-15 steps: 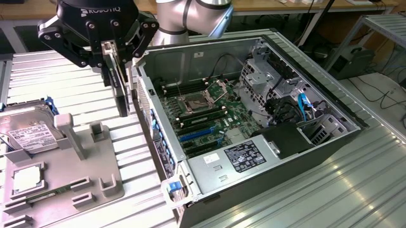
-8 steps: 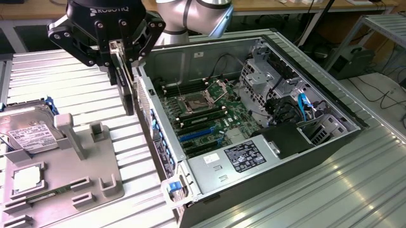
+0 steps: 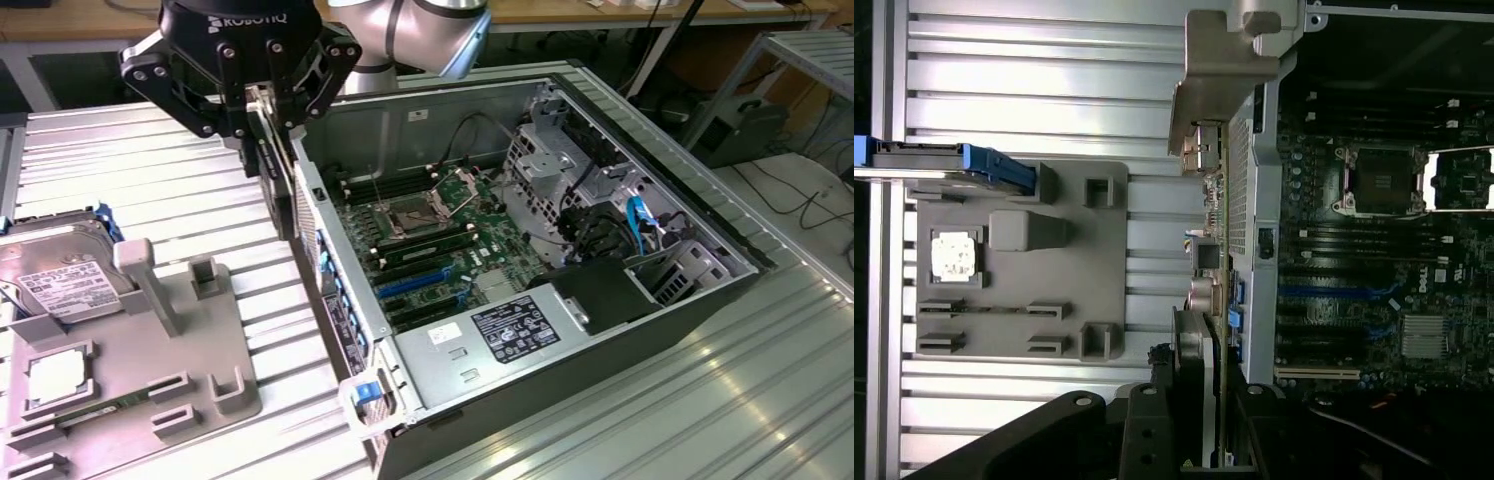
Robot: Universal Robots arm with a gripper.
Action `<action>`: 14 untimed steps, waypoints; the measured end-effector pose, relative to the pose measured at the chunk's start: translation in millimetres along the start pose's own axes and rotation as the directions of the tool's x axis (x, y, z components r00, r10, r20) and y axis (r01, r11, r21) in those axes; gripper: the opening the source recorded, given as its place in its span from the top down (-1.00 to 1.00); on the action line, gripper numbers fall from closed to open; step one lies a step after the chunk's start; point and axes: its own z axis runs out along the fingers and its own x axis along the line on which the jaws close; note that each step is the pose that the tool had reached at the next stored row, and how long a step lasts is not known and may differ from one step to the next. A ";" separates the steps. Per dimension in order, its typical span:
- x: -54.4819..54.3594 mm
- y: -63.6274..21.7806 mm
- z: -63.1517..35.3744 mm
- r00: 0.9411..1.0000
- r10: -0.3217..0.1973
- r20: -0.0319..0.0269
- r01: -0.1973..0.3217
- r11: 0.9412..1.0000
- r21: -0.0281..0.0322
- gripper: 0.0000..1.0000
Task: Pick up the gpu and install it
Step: 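Pick up the gpu and move the gpu toward the slot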
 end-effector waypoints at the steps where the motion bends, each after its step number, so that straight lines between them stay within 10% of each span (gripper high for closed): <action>1: -1.2 -0.1 0.0 1.000 0.000 0.000 0.000 1.000 0.000 0.44; 14: -16.4 -0.7 0.3 1.000 0.000 0.000 0.000 1.000 0.000 0.44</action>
